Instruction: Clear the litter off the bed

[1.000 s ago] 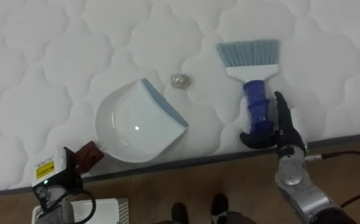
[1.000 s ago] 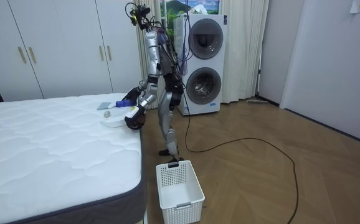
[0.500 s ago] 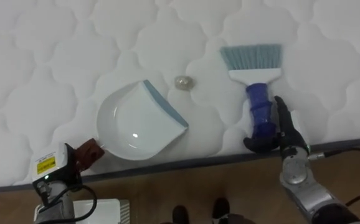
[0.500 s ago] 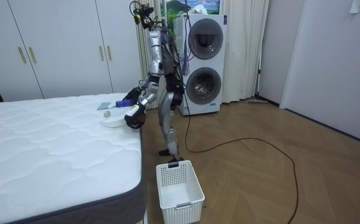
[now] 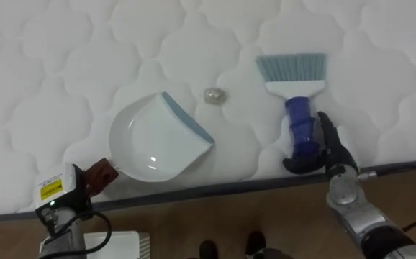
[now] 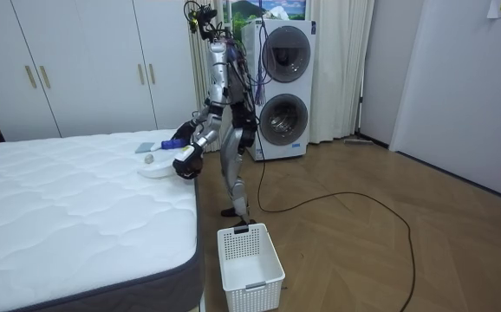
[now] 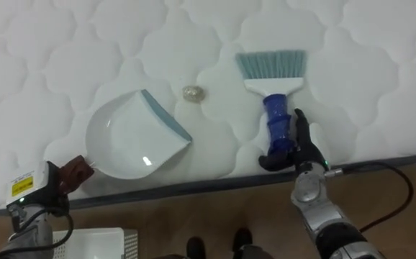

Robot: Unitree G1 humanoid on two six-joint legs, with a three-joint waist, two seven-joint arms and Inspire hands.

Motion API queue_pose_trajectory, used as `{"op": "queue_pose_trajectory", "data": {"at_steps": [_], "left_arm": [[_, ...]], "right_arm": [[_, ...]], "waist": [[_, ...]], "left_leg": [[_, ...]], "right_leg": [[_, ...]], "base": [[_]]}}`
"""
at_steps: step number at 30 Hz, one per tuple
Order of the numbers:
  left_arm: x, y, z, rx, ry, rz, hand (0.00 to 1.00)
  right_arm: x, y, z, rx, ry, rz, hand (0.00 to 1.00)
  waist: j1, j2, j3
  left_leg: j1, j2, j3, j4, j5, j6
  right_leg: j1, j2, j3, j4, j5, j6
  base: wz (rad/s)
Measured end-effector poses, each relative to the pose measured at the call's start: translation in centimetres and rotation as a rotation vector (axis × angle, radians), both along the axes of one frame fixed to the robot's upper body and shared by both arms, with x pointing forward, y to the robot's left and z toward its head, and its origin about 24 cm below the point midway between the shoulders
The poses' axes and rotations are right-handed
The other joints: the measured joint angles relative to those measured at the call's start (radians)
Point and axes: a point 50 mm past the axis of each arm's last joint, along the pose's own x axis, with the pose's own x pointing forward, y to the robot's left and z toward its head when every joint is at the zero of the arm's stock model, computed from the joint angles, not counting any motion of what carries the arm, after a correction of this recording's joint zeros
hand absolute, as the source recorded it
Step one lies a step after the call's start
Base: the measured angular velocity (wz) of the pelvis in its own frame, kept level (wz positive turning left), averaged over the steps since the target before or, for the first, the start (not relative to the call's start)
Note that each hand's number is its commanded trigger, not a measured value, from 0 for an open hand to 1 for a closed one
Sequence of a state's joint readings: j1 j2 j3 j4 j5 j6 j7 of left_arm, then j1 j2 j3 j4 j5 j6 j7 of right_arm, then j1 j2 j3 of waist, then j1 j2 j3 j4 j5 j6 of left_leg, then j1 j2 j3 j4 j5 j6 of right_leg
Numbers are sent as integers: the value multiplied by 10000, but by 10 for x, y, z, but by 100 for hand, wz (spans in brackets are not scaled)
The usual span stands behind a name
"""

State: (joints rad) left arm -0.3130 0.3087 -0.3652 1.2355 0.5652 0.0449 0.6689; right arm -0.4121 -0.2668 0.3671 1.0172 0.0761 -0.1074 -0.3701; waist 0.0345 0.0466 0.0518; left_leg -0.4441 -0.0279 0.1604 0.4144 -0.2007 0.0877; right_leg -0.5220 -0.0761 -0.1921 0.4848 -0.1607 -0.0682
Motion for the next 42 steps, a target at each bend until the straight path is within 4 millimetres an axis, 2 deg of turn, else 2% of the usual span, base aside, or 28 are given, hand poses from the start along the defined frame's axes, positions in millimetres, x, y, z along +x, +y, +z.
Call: {"op": "queue_pose_trajectory", "data": {"at_steps": [4, 8, 13, 20, 27, 34, 37, 39, 42], "left_arm": [[0, 0, 0, 162, 68, -95, 100], [0, 0, 0, 197, 78, -75, 100], [0, 0, 0, 191, 68, -72, 100], [1, 0, 1, 156, 34, -51, 100], [1, 0, 1, 161, 35, -64, 100], [2, 3, 2, 184, 86, -66, 100], [3, 10, 6, 391, 32, -20, 100], [7, 15, 11, 688, -42, -76, 100], [11, 21, 17, 1053, -132, -136, 100]], "right_arm": [[3, -14, 5, -29, -105, -634, 100], [5, -22, 6, 52, 73, -1245, 100], [1, -24, 1, 186, 384, -1550, 100], [-7, -25, -9, 1408, 729, -2367, 100], [-12, -29, -13, 1347, 1084, -2550, 100], [-13, -43, -9, -89, 1288, -2030, 100], [-10, -54, -2, -1214, 1328, -1692, 100], [-6, -59, 5, -1813, 1233, -1549, 100], [3, -67, 18, -3050, 1175, -1165, 100]], "waist": [[-7, -63, -38], [-10, -78, -36], [-11, -112, -20], [-15, -221, -16], [-18, -221, -16], [6, -273, 3], [24, -464, 37], [46, -596, 95], [49, -733, 99]], "left_leg": [[1, -2, 1, 0, 3, 3], [-2, -2, 1, -3, 4, 2], [-22, -9, 3, 0, 4, 2], [-31, -19, 8, 4, 3, 2], [-13, -23, 3, 6, 3, 3], [-47, -47, -27, 33, 3, 3], [-96, -55, 33, 96, 3, 3], [-180, -47, 45, 170, 3, 3], [-281, -40, 21, 269, 3, 2]], "right_leg": [[4, -1, 0, -6, -8, 11], [0, 0, -4, -10, -32, 13], [-13, -7, -4, -21, -68, 30], [-9, -22, -8, -40, -86, 44], [-10, -31, -13, -54, -90, 46], [-48, -64, -37, 13, -110, 38], [-152, -96, 1, 172, -159, 25], [-239, -108, -5, 256, -174, 8], [-317, -116, -19, 389, -178, -8]], "base": [[0], [0], [0], [0], [0], [0], [0], [0], [1]]}}
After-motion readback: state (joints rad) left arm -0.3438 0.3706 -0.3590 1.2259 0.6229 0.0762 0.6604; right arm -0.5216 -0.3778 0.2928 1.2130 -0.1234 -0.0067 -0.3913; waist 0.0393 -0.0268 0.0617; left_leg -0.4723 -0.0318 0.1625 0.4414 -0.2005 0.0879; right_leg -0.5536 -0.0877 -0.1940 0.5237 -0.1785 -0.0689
